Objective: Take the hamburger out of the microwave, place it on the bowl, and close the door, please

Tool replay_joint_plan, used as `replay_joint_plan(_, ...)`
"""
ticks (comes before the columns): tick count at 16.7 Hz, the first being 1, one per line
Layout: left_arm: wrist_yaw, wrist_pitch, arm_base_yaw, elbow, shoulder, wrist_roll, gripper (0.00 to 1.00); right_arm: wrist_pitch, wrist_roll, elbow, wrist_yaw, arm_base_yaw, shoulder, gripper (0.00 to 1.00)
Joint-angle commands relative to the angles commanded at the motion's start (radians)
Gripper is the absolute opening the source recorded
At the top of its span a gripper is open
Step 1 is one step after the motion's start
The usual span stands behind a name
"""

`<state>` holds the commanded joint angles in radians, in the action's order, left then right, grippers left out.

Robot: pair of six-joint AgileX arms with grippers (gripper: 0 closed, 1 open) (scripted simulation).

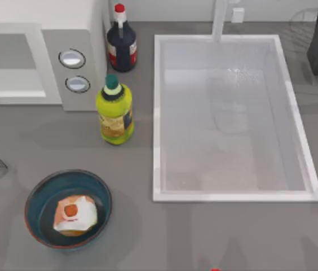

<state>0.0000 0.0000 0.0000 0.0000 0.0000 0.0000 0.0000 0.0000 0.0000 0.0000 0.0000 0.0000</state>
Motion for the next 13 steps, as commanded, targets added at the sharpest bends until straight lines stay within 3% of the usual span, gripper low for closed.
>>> replay_joint_plan(2,0.000,0.000,0.000,0.000,0.000,0.000,0.00,0.000,0.000,0.000,0.000,0.000,0.000,1.00)
replay_joint_plan(11,-0.003,0.003,-0.004,0.001,0.003,0.000,0.00,0.000,0.000,0.000,0.000,0.000,0.000,1.00)
replay_joint_plan(13,-0.041,0.026,-0.042,0.005,0.031,0.000,0.00,0.000,0.000,0.000,0.000,0.000,0.000,1.00)
